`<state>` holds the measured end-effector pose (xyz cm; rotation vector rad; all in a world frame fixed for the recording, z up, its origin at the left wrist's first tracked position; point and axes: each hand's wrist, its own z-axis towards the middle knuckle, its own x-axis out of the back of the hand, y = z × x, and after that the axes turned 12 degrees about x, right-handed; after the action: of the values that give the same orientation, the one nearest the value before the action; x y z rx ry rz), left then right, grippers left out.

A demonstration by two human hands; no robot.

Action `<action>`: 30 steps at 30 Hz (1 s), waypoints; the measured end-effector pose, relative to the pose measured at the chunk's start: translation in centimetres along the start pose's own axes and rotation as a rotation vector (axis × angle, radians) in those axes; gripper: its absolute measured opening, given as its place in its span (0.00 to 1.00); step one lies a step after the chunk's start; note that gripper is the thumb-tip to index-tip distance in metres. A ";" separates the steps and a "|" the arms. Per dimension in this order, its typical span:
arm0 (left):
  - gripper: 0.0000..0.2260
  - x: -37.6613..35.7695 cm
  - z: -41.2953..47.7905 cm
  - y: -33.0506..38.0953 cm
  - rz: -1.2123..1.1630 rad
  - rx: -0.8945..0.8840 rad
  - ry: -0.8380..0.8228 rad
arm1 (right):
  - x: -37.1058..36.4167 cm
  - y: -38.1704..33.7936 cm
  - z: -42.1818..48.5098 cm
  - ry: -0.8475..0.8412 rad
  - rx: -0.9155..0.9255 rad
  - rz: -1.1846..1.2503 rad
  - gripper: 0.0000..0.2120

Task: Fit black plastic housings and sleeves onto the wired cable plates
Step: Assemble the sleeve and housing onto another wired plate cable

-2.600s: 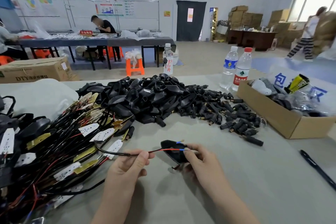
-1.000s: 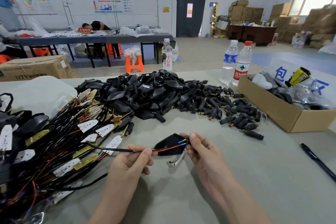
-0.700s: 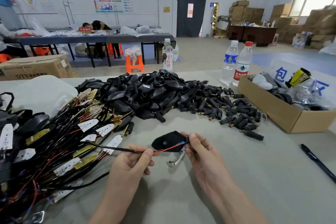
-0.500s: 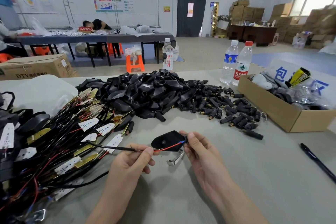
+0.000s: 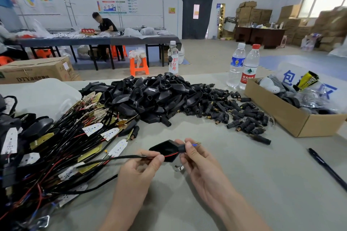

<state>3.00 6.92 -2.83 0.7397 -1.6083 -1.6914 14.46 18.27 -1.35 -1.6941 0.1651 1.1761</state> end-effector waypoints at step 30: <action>0.15 -0.2 0.1 -1.0 0.122 0.079 0.059 | 0.4 -1.1 0.7 0.074 0.231 -0.336 0.09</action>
<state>2.97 7.11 -3.78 0.7091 -1.6524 -1.5142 14.93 19.53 -0.93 -1.4925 0.0556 0.8133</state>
